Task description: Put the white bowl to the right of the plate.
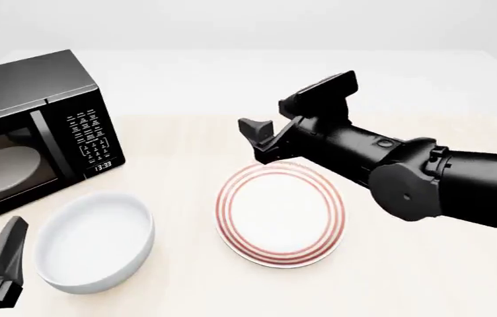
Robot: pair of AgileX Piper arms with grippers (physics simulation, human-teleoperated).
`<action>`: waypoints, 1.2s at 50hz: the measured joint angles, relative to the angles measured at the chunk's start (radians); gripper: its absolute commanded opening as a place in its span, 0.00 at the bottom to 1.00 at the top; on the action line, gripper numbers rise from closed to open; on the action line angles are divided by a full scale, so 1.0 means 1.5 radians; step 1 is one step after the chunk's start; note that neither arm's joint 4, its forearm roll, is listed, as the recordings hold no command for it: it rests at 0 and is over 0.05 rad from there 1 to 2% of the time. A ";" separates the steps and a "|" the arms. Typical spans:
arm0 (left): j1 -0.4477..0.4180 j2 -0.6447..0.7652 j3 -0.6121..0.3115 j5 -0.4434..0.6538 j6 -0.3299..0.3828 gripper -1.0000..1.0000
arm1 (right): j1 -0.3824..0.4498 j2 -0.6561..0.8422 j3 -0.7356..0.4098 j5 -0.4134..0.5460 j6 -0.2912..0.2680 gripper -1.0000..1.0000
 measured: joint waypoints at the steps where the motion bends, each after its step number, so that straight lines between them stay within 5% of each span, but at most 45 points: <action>1: 0.000 0.000 0.000 0.000 0.000 1.00 | 0.006 0.008 -0.009 0.002 0.001 1.00; 41: 0.000 0.000 0.000 0.000 0.000 1.00 | 0.149 0.304 -0.332 0.166 0.024 1.00; 60: 0.000 0.000 0.000 0.000 0.000 1.00 | 0.182 0.367 -0.387 0.208 0.039 1.00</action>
